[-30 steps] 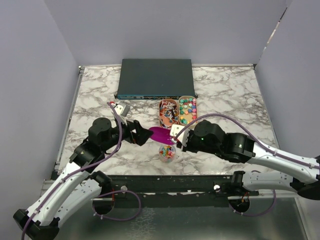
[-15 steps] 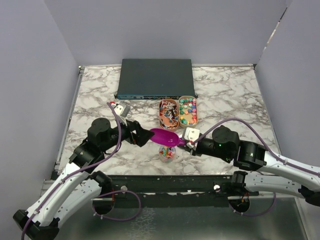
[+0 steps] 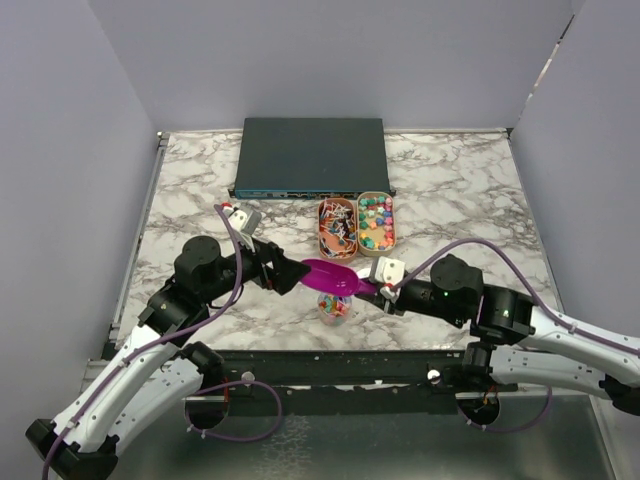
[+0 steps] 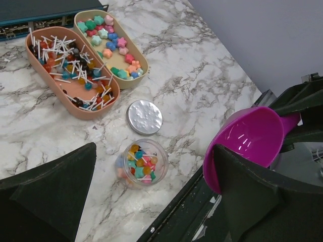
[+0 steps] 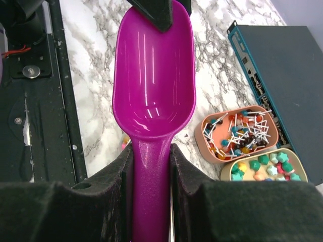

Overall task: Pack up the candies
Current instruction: Adjust the spatula, then scoop the fake candies from the storage box.

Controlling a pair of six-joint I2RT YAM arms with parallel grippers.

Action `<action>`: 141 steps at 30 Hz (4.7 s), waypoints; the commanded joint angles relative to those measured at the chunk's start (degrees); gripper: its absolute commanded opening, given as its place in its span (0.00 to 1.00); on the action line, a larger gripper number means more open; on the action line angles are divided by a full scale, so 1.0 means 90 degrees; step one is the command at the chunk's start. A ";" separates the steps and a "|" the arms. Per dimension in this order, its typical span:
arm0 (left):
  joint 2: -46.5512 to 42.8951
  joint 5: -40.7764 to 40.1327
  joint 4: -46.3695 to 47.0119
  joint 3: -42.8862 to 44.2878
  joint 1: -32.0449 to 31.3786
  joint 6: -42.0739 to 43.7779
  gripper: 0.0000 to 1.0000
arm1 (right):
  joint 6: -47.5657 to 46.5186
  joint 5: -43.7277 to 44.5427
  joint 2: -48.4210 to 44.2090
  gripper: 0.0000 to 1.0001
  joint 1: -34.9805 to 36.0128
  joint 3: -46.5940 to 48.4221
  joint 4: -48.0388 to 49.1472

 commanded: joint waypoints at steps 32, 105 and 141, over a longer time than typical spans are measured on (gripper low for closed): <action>-0.0454 -0.1497 -0.0565 0.0016 0.0062 0.0113 0.99 | 0.4388 0.2343 0.3271 0.01 -0.0628 0.2713 -0.2913; -0.1113 -0.1668 -0.0662 0.0040 -0.0142 0.0145 0.99 | 0.6677 0.0547 0.7086 0.01 -0.3101 0.4668 -0.3775; -0.0974 -0.1764 -0.0701 0.0063 -0.0182 0.0140 0.99 | 0.5731 0.1089 0.8015 0.01 -0.3133 0.4606 -0.2837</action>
